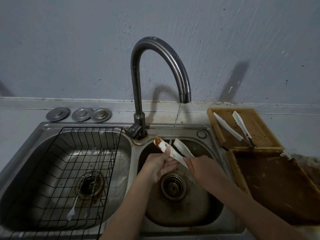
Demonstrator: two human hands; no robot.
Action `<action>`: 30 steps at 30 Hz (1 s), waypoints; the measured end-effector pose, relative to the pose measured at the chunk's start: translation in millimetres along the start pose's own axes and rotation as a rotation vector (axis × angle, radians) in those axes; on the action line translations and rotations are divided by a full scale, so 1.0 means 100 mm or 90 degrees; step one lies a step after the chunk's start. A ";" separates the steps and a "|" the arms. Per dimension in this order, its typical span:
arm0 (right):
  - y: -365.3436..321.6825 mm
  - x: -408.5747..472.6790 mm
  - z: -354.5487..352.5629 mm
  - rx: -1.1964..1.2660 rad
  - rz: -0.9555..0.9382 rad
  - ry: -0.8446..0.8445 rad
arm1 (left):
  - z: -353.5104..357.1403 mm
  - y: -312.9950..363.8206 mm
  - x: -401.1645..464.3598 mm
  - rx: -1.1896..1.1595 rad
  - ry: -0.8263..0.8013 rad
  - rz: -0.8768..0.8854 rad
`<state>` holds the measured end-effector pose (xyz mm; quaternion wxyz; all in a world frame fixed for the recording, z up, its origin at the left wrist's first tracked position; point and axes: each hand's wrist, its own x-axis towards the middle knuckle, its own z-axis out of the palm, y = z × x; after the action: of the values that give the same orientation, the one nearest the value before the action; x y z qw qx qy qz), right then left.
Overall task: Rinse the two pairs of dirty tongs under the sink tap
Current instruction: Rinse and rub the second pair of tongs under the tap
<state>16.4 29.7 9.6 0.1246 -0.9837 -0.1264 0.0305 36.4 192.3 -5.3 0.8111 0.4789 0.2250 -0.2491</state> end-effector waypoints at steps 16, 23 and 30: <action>0.03 -0.06 -0.04 -0.119 -0.090 0.018 | -0.06 0.05 -0.02 0.126 -0.029 -0.010; 0.09 -0.07 -0.08 0.118 -0.008 -0.027 | -0.08 0.04 -0.02 0.068 -0.051 0.071; 0.19 -0.15 -0.08 0.224 0.022 -0.044 | -0.08 0.04 -0.04 0.143 -0.090 0.097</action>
<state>7.5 6.1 13.3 0.2901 -0.9469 -0.1067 0.0882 34.3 201.8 -4.0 0.7828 0.5637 0.1010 -0.2435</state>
